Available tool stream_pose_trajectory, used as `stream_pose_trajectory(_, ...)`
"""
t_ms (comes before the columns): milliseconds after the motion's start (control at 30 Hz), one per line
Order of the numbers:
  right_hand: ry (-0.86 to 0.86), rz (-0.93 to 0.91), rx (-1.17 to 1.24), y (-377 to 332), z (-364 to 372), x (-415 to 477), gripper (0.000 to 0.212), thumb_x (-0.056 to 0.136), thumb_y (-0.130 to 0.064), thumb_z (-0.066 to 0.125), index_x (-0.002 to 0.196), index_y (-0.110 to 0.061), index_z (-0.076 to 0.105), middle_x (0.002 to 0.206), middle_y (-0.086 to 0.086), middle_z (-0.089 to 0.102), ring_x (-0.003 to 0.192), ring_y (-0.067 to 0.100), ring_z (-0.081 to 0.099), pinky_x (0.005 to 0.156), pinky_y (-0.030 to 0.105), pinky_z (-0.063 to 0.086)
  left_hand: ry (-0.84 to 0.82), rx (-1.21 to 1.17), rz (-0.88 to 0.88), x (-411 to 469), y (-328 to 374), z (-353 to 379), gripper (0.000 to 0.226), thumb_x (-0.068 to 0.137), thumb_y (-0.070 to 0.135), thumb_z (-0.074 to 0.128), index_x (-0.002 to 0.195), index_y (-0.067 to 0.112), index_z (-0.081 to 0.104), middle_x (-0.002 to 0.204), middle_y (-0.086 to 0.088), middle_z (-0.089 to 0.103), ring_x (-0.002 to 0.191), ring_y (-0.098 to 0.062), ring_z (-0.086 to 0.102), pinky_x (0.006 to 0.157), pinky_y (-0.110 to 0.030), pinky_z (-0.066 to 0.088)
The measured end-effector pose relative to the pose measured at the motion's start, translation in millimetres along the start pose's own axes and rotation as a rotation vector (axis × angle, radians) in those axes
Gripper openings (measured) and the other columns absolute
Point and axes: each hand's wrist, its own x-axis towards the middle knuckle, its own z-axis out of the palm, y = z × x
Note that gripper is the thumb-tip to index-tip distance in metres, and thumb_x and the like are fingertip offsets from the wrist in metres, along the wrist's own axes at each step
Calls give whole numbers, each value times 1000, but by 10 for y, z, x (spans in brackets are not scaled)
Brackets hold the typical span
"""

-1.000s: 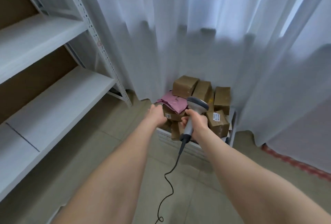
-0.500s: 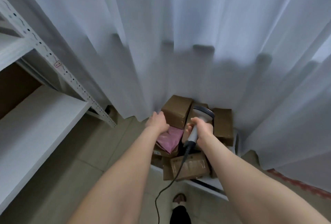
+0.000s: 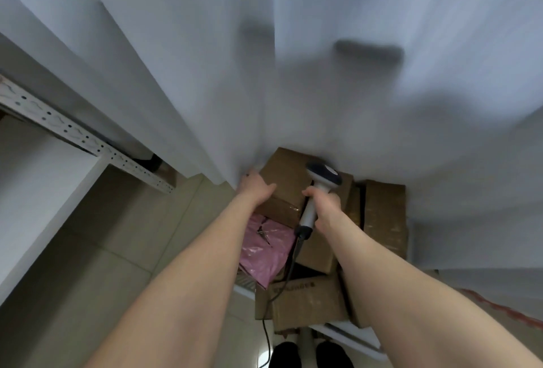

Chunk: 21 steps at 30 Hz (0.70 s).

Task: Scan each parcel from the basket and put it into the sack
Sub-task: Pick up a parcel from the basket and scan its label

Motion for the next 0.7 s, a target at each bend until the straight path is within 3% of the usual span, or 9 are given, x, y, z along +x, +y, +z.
stream_pose_trajectory(100, -16, 25, -17, 13, 52, 173, 51, 83, -10, 69, 129, -4, 47, 107, 15, 55, 99, 30, 55, 98, 46, 48, -30, -106, -74, 176, -35, 133, 78, 88, 39, 61, 144, -2, 26, 144, -21, 39, 130, -34, 41, 105, -35, 38)
stream_pose_trajectory(200, -34, 40, -29, 9, 75, 239, 53, 82, -10, 69, 130, -3, 47, 107, 14, 56, 100, 31, 56, 97, 44, 49, -56, -216, -114, 233, -34, 224, 66, 88, 39, 61, 139, 2, 41, 138, -17, 48, 126, -31, 46, 101, -29, 41)
stream_pose_trajectory(333, -14, 42, -26, -62, 29, 184, 50, 84, -8, 67, 130, -3, 47, 97, 10, 54, 95, 28, 54, 92, 41, 49, 79, -463, -167, 166, 11, 136, 56, 88, 34, 61, 132, 3, 47, 132, -14, 53, 120, -28, 52, 87, -24, 40)
stream_pose_trajectory(400, -7, 42, -3, -129, -6, 102, 53, 85, -8, 67, 132, -3, 45, 94, 9, 52, 95, 27, 52, 89, 41, 48, 103, -592, -195, 109, 24, 53, 59, 87, 41, 61, 132, 4, 47, 133, -14, 53, 119, -28, 52, 92, -25, 42)
stream_pose_trajectory(533, -20, 27, 6, -254, -55, -101, 60, 84, -9, 68, 137, -3, 41, 108, 12, 51, 98, 28, 51, 92, 41, 48, 93, -853, -241, -88, 36, -99, 77, 83, 53, 61, 139, 5, 41, 135, -11, 51, 121, -27, 52, 104, -39, 42)
stream_pose_trajectory(600, -24, 18, 5, -313, -77, -215, 59, 84, -9, 68, 137, -3, 42, 108, 12, 51, 97, 27, 51, 90, 39, 47, 81, -922, -261, -191, 15, -154, 85, 74, 56, 64, 138, 4, 43, 134, -12, 54, 117, -27, 55, 102, -41, 44)
stream_pose_trajectory(700, -45, 3, 2, -392, -126, -402, 57, 85, -8, 68, 136, -2, 43, 108, 11, 50, 98, 27, 50, 91, 39, 45, 68, -921, -260, -381, -5, -243, 78, 77, 50, 67, 137, 4, 46, 134, -10, 55, 119, -27, 54, 105, -40, 42)
